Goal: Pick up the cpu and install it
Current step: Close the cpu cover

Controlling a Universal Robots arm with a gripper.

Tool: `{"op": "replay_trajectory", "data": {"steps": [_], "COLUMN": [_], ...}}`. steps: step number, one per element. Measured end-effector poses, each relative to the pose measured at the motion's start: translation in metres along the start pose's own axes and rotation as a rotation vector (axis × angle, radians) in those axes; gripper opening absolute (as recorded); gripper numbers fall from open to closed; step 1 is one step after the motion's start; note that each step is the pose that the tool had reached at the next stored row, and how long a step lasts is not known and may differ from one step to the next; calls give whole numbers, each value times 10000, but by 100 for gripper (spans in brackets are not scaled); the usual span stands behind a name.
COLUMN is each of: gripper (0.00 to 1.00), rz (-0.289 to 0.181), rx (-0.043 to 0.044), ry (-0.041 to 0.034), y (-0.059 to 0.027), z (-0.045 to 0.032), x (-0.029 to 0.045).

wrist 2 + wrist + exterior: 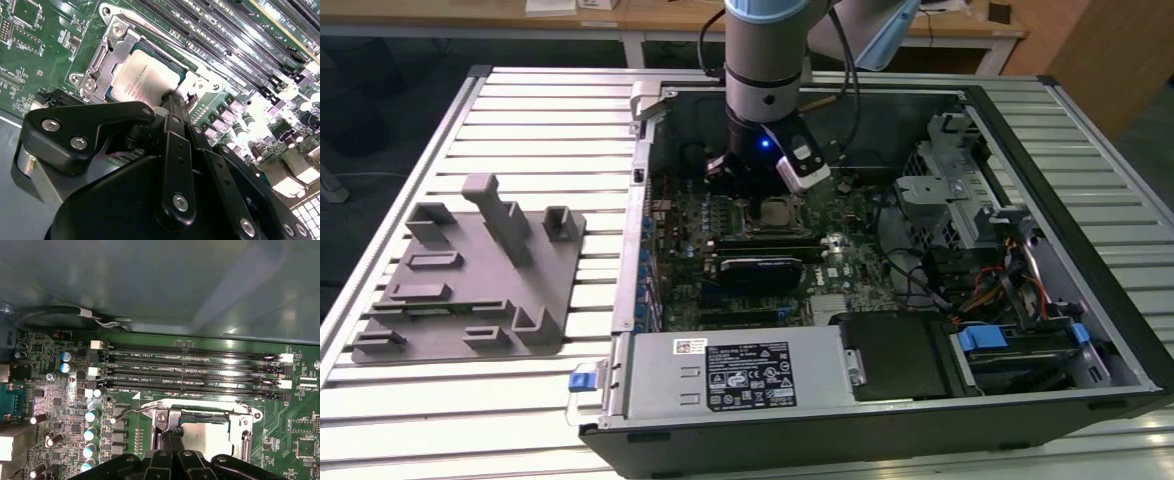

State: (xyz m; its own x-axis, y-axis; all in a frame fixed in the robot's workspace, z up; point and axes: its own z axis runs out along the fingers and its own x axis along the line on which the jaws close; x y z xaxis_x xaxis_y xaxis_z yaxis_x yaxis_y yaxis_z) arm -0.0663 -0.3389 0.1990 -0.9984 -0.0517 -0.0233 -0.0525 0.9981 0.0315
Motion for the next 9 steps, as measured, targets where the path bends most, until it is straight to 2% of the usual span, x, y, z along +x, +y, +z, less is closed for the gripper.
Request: {"op": "replay_trajectory", "data": {"steps": [9], "gripper": [11], "rz": [-1], "rx": [0], "ry": [0], "y": [3], "z": [-95], "x": [-2]}}
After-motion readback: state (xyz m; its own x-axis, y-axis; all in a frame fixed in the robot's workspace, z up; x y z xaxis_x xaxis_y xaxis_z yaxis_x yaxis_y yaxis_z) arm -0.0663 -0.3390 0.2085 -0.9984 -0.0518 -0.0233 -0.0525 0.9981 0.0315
